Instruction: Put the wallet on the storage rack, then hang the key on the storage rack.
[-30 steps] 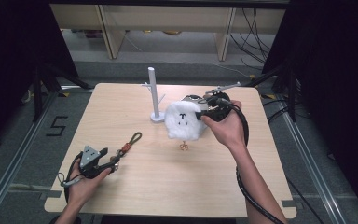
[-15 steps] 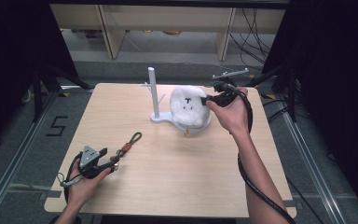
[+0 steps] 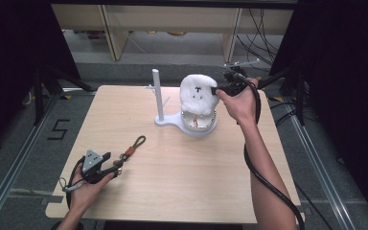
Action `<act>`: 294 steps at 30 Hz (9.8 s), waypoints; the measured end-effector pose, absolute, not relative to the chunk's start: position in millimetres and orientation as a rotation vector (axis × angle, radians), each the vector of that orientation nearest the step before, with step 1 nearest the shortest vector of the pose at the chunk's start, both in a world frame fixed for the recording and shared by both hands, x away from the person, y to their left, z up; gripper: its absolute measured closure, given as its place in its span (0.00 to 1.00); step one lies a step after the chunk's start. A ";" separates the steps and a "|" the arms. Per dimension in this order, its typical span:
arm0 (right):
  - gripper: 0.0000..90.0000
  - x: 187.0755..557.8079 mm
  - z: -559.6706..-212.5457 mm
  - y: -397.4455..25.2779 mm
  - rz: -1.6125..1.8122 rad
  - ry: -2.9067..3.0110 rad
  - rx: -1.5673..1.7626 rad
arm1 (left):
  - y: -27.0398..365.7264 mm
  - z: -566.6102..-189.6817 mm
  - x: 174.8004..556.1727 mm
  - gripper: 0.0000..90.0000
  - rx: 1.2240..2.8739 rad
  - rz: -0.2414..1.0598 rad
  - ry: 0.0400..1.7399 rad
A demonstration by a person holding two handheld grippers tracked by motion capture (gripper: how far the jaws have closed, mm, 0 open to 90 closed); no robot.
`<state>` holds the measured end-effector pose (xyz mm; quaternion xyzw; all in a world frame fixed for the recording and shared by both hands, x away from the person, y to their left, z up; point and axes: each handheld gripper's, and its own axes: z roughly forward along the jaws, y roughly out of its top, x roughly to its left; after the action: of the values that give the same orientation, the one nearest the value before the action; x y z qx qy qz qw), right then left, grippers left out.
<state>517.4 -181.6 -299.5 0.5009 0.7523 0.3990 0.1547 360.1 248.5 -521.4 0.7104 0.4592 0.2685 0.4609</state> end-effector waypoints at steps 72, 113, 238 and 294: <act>0.63 493.4 -380.1 -228.9 1.011 2.143 1.579 | 241.9 -510.7 368.2 0.40 1.782 0.586 1.153; 0.63 405.5 -454.6 -237.3 0.806 2.360 1.776 | 220.1 -463.2 445.5 0.51 2.335 0.241 1.178; 0.57 404.9 -462.2 -238.7 0.915 2.353 1.694 | 231.4 -453.7 421.4 0.76 1.760 0.564 1.019; 0.56 404.7 -463.6 -238.8 0.939 2.344 1.706 | 197.2 -410.5 468.5 0.76 1.612 0.607 0.956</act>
<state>404.7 -238.8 -463.6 0.5594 0.7682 0.3077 0.0472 468.5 197.2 -410.5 0.6818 0.4044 0.2566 0.5529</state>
